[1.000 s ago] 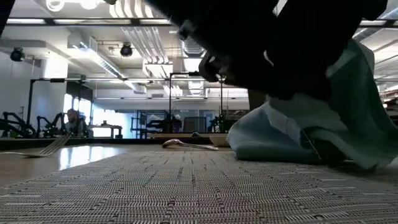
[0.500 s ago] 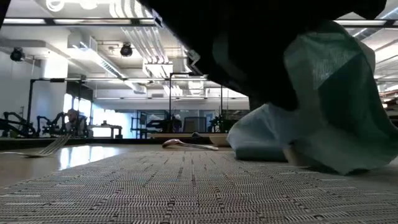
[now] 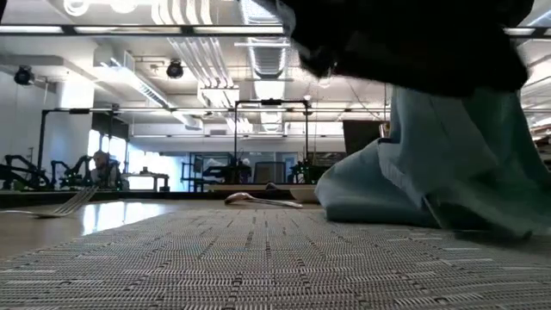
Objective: Set table place
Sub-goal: Fold the blue napkin on the gray placemat
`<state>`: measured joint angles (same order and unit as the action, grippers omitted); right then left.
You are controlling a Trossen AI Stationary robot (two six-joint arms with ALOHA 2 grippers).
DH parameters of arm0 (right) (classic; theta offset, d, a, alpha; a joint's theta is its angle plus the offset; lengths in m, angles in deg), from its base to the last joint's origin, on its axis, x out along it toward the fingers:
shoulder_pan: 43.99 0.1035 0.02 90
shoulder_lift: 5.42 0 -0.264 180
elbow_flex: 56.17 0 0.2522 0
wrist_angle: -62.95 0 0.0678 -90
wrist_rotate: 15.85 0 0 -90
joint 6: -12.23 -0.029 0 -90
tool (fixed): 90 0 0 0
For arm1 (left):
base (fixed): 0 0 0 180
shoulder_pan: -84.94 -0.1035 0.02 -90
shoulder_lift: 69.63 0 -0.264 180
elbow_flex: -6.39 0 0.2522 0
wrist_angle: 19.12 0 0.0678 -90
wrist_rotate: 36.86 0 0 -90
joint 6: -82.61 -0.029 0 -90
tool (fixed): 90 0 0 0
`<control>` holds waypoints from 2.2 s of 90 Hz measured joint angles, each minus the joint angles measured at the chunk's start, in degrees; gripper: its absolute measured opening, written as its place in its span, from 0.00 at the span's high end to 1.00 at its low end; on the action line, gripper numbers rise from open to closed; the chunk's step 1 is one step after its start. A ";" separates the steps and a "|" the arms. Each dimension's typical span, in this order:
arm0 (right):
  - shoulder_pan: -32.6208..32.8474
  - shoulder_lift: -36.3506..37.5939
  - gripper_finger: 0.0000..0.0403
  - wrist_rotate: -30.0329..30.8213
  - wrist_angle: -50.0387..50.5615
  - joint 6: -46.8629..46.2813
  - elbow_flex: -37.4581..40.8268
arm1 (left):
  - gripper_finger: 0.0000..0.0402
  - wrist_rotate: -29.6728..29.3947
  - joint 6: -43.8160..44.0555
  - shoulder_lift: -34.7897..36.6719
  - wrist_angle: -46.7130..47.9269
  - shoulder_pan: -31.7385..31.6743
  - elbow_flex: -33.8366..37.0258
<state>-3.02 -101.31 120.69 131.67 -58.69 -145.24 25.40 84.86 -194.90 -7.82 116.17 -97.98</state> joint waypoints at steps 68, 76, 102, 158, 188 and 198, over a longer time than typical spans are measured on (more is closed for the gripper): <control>0.02 0.04 1.00 -0.04 -0.48 0.39 0.02 | 0.72 2.14 -4.90 -2.99 9.99 -6.27 -0.58; 0.00 0.04 1.00 -0.04 -0.50 1.07 0.02 | 0.72 2.18 -1.34 -2.05 16.69 -5.15 -1.54; 0.02 0.04 1.00 -0.02 -0.58 1.56 0.07 | 0.72 -9.71 6.80 1.23 29.37 -2.47 -2.38; 0.02 0.04 1.00 -0.15 -0.69 1.90 0.13 | 0.72 -7.28 15.18 4.66 24.66 -1.01 -3.67; 0.00 0.04 1.00 -0.26 -0.93 1.95 0.24 | 0.72 -6.87 15.19 -0.44 20.33 -0.02 -3.45; 0.01 0.04 1.00 -0.46 -1.09 1.97 0.24 | 0.72 -12.63 15.30 -1.77 20.05 -0.45 -3.43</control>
<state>-3.01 -101.27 120.24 130.58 -56.72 -145.00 12.76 100.15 -196.67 12.23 115.73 -101.41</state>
